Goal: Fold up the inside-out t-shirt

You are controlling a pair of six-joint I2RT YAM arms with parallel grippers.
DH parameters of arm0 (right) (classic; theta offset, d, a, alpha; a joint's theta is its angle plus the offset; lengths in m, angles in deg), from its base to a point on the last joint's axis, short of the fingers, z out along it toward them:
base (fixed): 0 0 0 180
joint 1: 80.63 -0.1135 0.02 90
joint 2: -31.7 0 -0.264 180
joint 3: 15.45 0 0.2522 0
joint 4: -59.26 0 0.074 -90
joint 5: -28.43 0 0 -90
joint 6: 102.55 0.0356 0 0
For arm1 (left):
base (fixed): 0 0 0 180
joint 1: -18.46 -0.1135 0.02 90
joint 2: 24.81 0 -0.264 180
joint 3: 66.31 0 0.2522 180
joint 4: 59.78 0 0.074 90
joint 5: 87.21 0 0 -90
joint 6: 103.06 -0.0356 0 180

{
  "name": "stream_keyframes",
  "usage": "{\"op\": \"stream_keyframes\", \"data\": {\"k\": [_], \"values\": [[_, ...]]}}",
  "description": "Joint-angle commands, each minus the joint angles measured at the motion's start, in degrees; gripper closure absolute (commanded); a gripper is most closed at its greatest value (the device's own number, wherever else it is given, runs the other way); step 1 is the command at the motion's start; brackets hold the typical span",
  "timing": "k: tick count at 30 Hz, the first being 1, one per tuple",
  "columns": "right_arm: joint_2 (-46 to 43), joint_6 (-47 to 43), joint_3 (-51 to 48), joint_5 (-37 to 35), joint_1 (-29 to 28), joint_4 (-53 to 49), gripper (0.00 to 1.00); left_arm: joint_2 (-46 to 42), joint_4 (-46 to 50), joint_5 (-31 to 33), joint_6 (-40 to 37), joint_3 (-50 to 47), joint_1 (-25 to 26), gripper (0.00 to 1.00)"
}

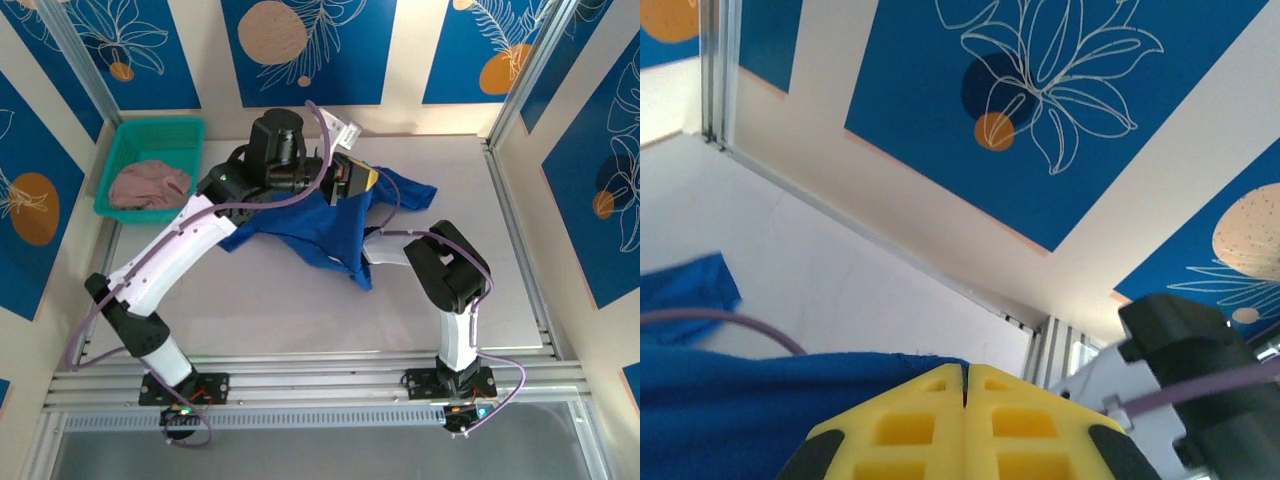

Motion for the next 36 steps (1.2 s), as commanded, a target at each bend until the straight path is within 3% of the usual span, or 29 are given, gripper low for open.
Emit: {"op": "stream_keyframes", "data": {"k": [1, 7, 12, 20, 26, 36], "values": [[1.4, 0.5, 2.5, -1.9, -2.3, -5.5, 0.45, 2.4, 2.2, 1.6, -3.2, 7.1, 0.7, 1.0], [0.3, 1.2, 3.4, -2.8, -4.6, -9.4, 0.4, 6.3, 6.9, 7.7, -6.7, 13.3, 0.6, 1.0], [-8.3, 1.8, -2.0, 1.5, -4.2, -10.6, 0.37, 5.5, 9.4, 12.9, -8.9, 11.9, -0.3, 1.0], [-19.6, 0.3, -11.1, 11.0, -4.3, -12.2, 0.29, 1.8, 7.6, 12.9, -8.2, 6.4, -3.7, 1.0], [-12.6, 0.5, -6.5, 9.9, -5.4, -14.3, 0.29, 2.2, 6.0, 8.5, -6.7, 6.8, -3.7, 1.0], [2.4, -1.0, 10.5, 10.7, -1.6, -22.3, 0.3, -0.1, 2.8, -1.3, -3.3, 9.0, -3.6, 1.0]]}}
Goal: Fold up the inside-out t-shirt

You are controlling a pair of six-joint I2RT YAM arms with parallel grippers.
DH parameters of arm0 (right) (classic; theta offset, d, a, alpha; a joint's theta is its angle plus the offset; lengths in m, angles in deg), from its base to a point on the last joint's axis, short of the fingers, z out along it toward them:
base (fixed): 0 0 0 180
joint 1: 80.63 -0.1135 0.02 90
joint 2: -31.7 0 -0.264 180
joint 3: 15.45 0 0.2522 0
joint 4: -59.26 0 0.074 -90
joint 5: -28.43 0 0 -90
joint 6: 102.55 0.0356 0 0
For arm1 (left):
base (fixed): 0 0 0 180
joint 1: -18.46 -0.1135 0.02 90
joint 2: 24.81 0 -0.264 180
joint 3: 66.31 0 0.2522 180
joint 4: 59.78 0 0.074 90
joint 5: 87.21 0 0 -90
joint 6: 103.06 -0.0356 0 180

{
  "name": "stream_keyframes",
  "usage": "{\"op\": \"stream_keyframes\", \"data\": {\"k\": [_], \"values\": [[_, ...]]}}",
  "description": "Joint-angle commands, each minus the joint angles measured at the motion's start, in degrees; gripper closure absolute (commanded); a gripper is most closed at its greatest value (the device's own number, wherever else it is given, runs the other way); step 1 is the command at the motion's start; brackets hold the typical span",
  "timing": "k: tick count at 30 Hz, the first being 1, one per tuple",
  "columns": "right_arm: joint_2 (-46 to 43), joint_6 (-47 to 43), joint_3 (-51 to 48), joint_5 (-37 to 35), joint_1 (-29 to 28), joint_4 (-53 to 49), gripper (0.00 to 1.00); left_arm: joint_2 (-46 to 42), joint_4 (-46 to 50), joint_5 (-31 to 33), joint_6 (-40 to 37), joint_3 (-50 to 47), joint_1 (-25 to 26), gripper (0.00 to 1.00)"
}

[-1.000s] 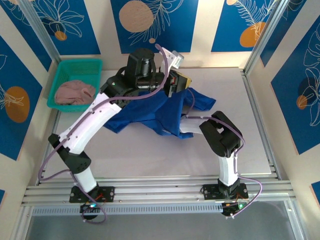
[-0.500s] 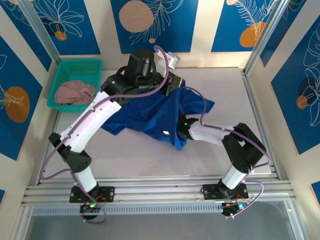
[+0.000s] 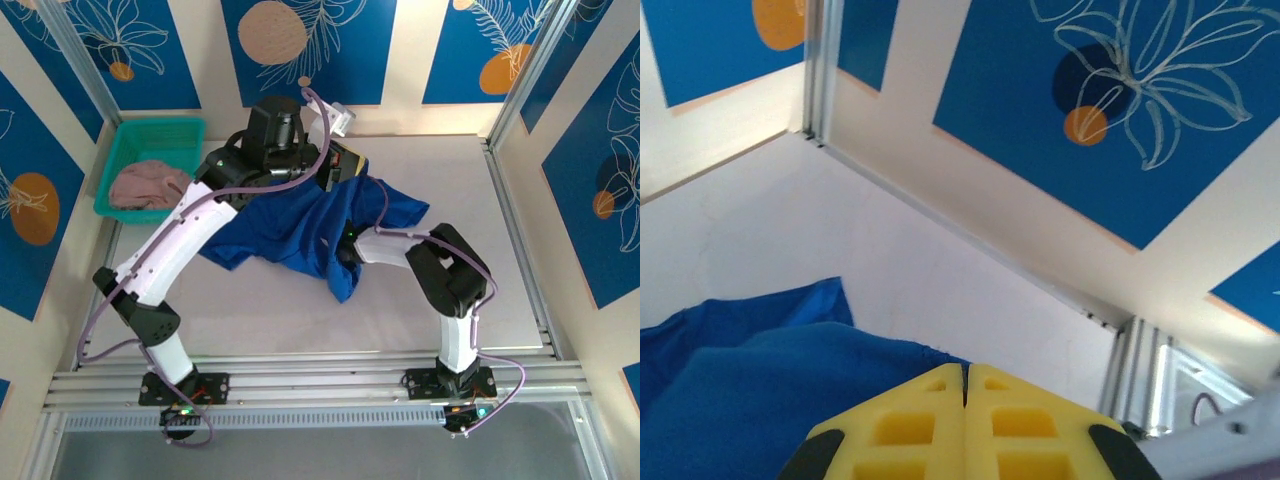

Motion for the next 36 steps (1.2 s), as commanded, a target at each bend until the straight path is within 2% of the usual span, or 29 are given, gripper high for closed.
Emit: {"op": "stream_keyframes", "data": {"k": [1, 10, 14, 17, 23, 32, 34, 36], "values": [[3.7, -1.5, 6.4, 0.9, 0.5, -5.5, 0.3, -3.2, -4.9, -6.3, 2.6, 3.1, 0.0, 1.0], [12.4, 0.6, 18.7, -0.1, 2.0, -15.8, 0.27, 2.7, 0.9, -6.5, 1.3, 20.3, 0.4, 1.0], [15.6, 1.7, 24.0, 0.2, 2.7, -20.5, 0.21, 4.3, 2.6, -6.6, 0.6, 26.6, 0.5, 1.0], [17.8, 1.9, 27.1, -0.1, 3.0, -24.8, 0.17, 3.9, 3.7, -4.7, -1.0, 27.3, 0.4, 1.0], [17.3, 4.4, 23.6, 2.7, 4.0, -30.2, 0.2, 1.3, 6.4, 2.9, -4.5, 23.2, 0.2, 1.0], [17.7, 7.1, 21.8, 6.3, 4.3, -31.6, 0.36, -5.0, 2.6, 8.0, -5.1, 12.8, -1.2, 1.0], [18.4, 7.5, 21.7, 6.7, 4.3, -31.3, 0.44, -5.6, 2.9, 8.6, -5.1, 12.2, -1.5, 1.0], [18.2, 7.8, 21.4, 6.7, 4.5, -30.8, 0.57, -6.3, 3.2, 9.7, -5.3, 11.4, -1.9, 1.0]]}}
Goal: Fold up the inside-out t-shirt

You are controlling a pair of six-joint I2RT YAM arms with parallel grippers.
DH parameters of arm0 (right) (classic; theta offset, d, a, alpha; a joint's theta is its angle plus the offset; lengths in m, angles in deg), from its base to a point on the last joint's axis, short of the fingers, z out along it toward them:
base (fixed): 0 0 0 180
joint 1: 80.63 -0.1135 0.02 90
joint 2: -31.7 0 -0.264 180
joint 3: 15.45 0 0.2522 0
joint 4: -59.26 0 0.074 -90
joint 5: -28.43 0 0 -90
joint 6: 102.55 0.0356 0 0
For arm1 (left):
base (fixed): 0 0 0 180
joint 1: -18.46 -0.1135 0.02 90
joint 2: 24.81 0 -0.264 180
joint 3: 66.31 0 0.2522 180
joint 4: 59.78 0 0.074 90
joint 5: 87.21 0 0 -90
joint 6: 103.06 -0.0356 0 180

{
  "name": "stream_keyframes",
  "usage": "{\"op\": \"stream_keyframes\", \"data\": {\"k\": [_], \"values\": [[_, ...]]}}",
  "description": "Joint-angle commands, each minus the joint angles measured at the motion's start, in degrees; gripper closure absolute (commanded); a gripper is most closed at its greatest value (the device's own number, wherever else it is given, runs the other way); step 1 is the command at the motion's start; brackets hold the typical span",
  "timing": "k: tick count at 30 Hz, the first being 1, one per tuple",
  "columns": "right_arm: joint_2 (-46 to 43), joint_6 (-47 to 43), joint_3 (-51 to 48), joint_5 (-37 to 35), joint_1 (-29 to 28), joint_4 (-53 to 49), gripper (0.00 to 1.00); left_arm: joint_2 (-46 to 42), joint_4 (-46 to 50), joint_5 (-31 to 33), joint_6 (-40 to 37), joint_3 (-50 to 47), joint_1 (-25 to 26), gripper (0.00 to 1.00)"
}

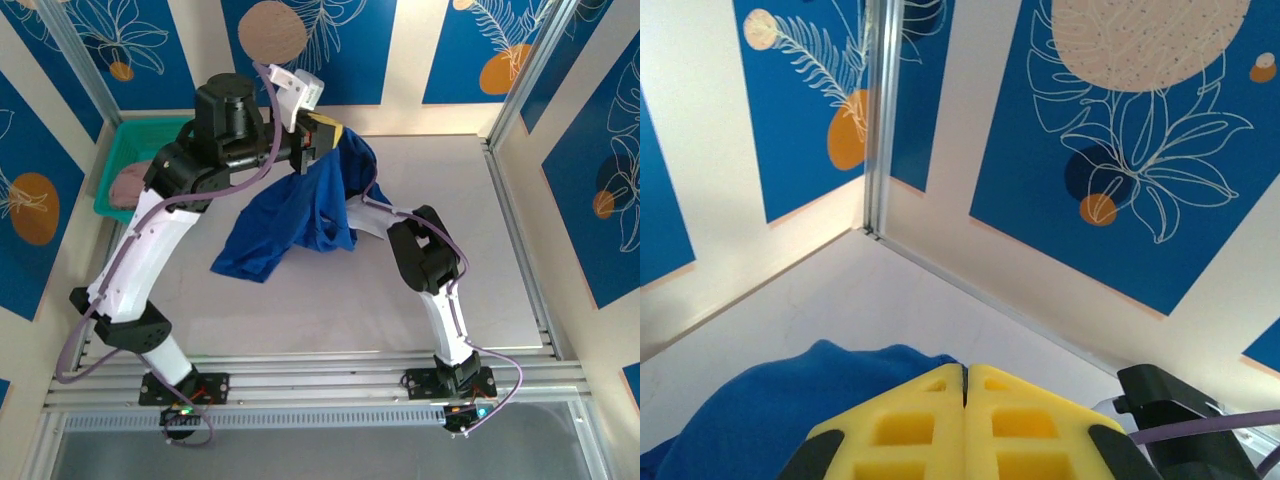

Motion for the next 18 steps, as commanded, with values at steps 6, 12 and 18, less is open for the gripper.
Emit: {"op": "stream_keyframes", "data": {"k": [6, 12, 18], "values": [[-3.1, 0.2, -4.6, 5.4, 0.6, -4.6, 0.95, -6.6, -3.4, 11.4, -1.5, -8.3, -5.2, 1.0], [-19.6, -2.3, -14.7, 8.0, 1.6, 1.6, 1.0, -10.7, -5.4, 20.3, 2.2, -19.4, -18.1, 1.0], [-34.2, -0.2, -24.2, 13.8, 2.5, 10.1, 1.0, -15.2, -10.1, 20.5, 5.7, -35.0, -27.8, 1.0]]}}
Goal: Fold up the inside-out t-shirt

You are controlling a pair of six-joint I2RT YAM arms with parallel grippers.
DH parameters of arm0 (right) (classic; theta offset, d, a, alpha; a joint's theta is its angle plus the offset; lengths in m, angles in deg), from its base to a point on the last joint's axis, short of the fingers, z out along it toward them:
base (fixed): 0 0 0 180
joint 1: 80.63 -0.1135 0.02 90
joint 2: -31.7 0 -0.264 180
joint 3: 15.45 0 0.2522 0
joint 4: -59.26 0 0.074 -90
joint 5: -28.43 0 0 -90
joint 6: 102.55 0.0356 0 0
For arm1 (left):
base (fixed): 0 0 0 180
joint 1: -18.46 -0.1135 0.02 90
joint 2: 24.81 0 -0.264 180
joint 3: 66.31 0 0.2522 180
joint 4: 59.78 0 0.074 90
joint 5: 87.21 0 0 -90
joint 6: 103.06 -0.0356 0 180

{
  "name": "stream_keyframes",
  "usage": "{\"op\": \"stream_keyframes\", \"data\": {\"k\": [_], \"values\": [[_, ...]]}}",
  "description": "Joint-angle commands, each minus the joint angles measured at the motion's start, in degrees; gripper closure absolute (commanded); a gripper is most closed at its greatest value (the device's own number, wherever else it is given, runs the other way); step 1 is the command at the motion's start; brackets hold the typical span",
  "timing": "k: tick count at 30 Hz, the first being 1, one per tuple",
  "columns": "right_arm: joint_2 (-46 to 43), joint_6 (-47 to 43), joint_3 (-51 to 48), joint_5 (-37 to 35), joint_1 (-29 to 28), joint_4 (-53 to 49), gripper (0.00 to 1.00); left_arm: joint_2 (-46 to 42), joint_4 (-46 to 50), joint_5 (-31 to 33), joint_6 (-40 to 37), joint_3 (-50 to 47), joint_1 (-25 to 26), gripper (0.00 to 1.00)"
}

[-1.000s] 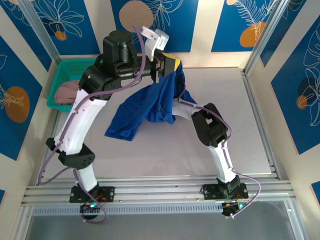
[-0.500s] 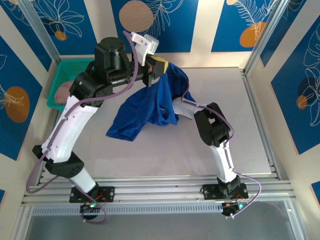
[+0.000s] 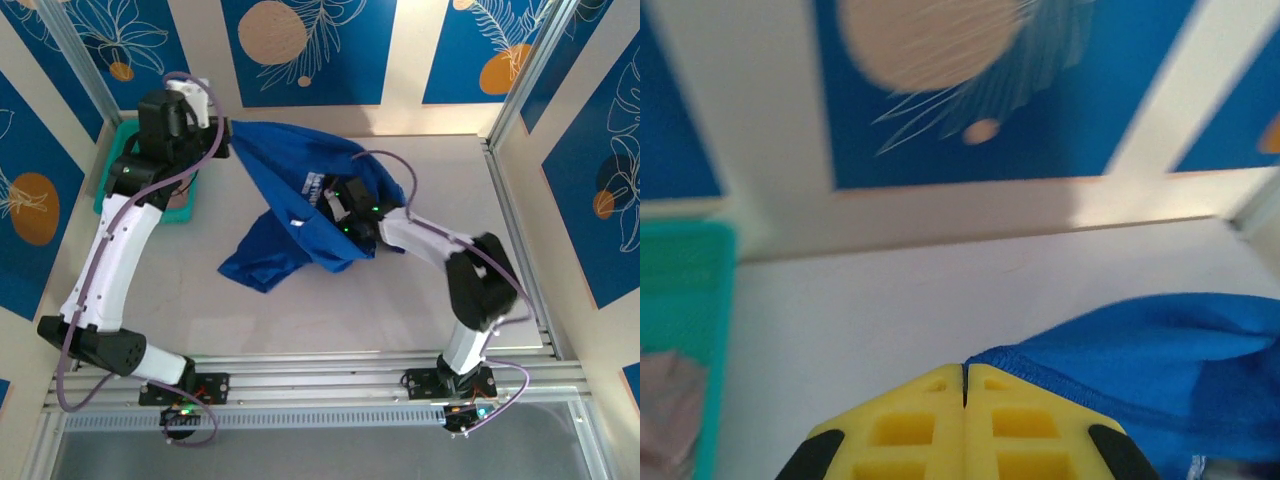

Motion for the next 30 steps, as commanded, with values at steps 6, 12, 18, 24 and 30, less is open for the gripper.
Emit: {"op": "stream_keyframes", "data": {"k": [6, 12, 18, 24, 30], "values": [[-5.2, 1.9, 1.5, 10.0, -1.1, 11.6, 1.0, -1.3, -11.5, -8.6, 5.5, -14.5, 1.0, 1.0], [-7.7, 1.1, 7.4, 11.2, 0.7, 10.7, 1.0, 1.4, -12.7, -3.2, 7.0, -19.2, 2.1, 1.0], [-13.8, 5.9, 7.6, 24.1, 6.4, 15.6, 1.0, 6.1, -11.8, 3.8, 6.3, -22.6, 0.8, 1.0], [-17.0, 9.0, 5.2, 33.3, 11.2, 21.0, 1.0, 12.5, -12.4, 8.1, 6.7, -26.1, 0.7, 1.0], [-17.9, 8.6, 2.0, 37.7, 15.3, 23.6, 1.0, 12.8, -15.4, 4.5, 8.2, -31.5, 0.7, 1.0]]}}
